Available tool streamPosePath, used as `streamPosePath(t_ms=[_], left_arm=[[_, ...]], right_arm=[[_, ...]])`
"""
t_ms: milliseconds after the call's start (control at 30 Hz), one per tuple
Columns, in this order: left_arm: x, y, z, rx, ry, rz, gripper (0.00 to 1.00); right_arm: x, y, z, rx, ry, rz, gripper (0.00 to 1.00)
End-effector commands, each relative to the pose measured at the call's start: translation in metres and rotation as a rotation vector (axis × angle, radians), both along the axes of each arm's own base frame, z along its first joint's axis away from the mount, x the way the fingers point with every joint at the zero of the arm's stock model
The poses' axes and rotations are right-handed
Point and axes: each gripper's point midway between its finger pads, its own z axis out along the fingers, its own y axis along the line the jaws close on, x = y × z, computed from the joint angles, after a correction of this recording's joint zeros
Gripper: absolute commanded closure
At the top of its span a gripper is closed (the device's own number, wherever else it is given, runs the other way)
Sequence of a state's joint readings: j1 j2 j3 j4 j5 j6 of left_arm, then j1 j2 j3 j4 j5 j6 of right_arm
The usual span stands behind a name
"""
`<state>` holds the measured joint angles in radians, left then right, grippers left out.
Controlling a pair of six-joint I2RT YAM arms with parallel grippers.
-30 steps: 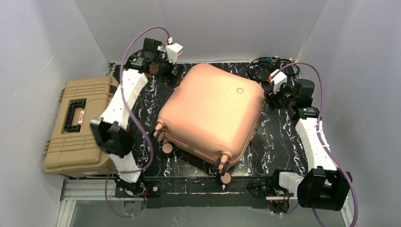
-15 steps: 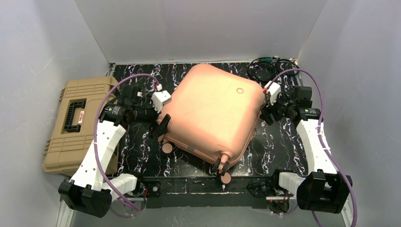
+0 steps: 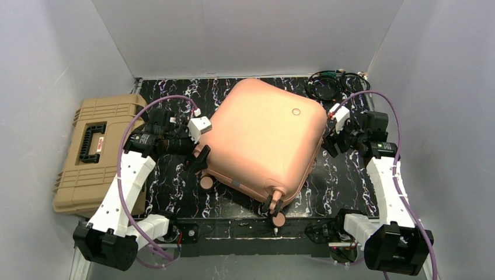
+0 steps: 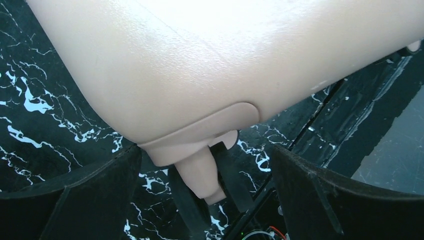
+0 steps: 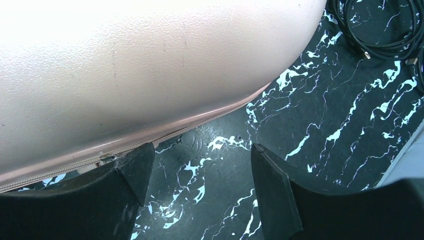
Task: Pack the luggage
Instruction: Zip the luggage at the center of the board.
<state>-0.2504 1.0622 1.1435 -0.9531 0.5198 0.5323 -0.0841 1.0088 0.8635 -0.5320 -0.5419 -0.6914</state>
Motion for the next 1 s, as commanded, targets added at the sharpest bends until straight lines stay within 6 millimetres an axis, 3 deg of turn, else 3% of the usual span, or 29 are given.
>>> streamPosePath(t_ms=[0,67,167,433,567,700,867,967], left_arm=[[0.008,0.008,-0.017,0.062,0.013,0.010,0.02],[0.011,0.014,-0.024,0.099,0.023,0.026,0.04],[0.009,0.017,-0.032,0.121,0.052,0.027,0.18],[0.003,0.010,-0.032,0.084,0.104,0.024,0.62],[0.002,0.004,-0.029,0.052,0.135,0.028,0.76],[0.001,-0.002,-0.026,0.021,0.165,0.033,0.84],[-0.002,-0.005,-0.023,0.000,0.172,0.027,0.88],[-0.004,-0.006,-0.025,-0.006,0.176,0.022,0.88]], right_arm=[[0.004,0.003,-0.001,0.035,-0.004,0.019,0.21],[0.002,0.002,-0.006,0.035,0.018,0.024,0.22],[-0.003,0.001,-0.011,0.038,0.052,0.055,0.22],[-0.066,0.016,-0.038,0.003,0.146,0.308,0.23],[-0.077,0.028,-0.039,0.045,0.070,0.354,0.23],[-0.080,0.044,-0.037,0.153,0.069,0.399,0.24],[-0.053,0.036,-0.050,0.160,0.054,0.302,0.26],[-0.060,0.045,-0.050,0.190,0.067,0.388,0.29]])
